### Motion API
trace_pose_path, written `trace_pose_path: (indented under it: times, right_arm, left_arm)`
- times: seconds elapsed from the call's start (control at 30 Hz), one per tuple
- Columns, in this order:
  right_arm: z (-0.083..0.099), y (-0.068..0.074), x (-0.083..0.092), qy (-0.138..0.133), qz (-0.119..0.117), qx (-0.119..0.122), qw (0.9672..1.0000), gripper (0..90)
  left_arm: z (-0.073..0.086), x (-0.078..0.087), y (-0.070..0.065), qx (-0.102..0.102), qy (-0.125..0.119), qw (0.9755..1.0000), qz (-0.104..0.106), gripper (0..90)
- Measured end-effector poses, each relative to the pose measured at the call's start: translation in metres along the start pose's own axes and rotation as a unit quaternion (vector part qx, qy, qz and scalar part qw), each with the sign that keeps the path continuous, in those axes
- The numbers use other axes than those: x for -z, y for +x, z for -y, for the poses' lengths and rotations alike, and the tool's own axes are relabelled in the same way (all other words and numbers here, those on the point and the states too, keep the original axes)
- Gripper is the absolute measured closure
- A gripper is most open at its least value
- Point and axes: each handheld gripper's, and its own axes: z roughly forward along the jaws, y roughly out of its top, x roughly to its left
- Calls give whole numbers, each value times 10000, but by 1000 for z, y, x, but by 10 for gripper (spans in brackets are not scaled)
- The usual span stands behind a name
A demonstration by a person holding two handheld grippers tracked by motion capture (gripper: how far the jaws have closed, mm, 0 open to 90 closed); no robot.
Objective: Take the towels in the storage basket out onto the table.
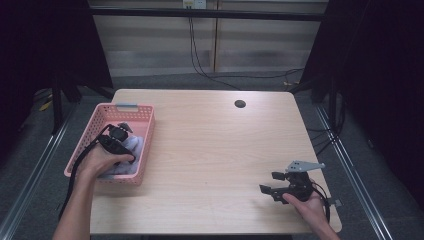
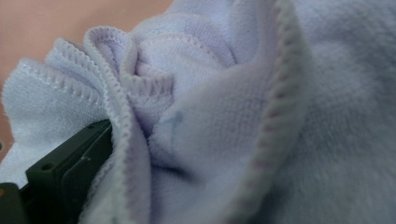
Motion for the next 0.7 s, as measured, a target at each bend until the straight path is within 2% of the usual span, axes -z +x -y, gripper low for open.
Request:
trace_pose_path:
  times: [0.07, 0.1, 0.17, 0.27, 0.3, 0.33, 0.37, 0.43, 0.53, 0.57, 0.6, 0.67, 0.7]
  right_arm:
    - [1, 1, 1, 32, -4, 11, 10000, 238]
    - [1, 1, 1, 25, -23, 27, 10000, 238]
    - [1, 0, 1, 23, -32, 30, 10000, 238]
    - [1, 0, 1, 40, -15, 15, 10000, 238]
    - [1, 0, 1, 47, -16, 21, 10000, 237]
    - [1, 0, 1, 49, -14, 17, 10000, 237]
    - [1, 0, 1, 46, -5, 30, 10000, 237]
    - [1, 0, 1, 46, -1, 29, 10000, 237]
    - [1, -1, 0, 59, -2, 54, 10000, 232]
    - [1, -1, 0, 74, 23, 87, 9999, 232]
    - [0, -2, 0, 80, 52, 50, 9999, 232]
    - [0, -3, 0, 79, 80, 14, 9999, 232]
    - [0, -3, 0, 68, 90, -21, 9999, 232]
  left_arm:
    - [1, 0, 0, 2, -78, 10000, -39, 25]
    - [2, 2, 2, 86, -67, 9999, -50, 48]
    - [2, 5, 6, 71, -90, 9999, -119, 176]
    - [-1, 5, 6, 171, -24, 9998, -125, 197]
    - [-1, 6, 8, 175, -35, 9998, -46, 218]
    - [-1, 9, 12, 321, -95, 9994, -126, 279]
    - [0, 10, 15, 333, -151, 9993, -98, 340]
    - [2, 11, 18, 496, -296, 9982, -129, 399]
    - [3, 13, 19, 535, -353, 9979, -130, 446]
    - [3, 14, 21, 596, -356, 9976, -54, 461]
    - [4, 15, 23, 748, -427, 9963, 23, 479]
    - [6, 18, 26, 786, -467, 9957, 129, 499]
    - [8, 19, 27, 892, -524, 9945, 185, 501]
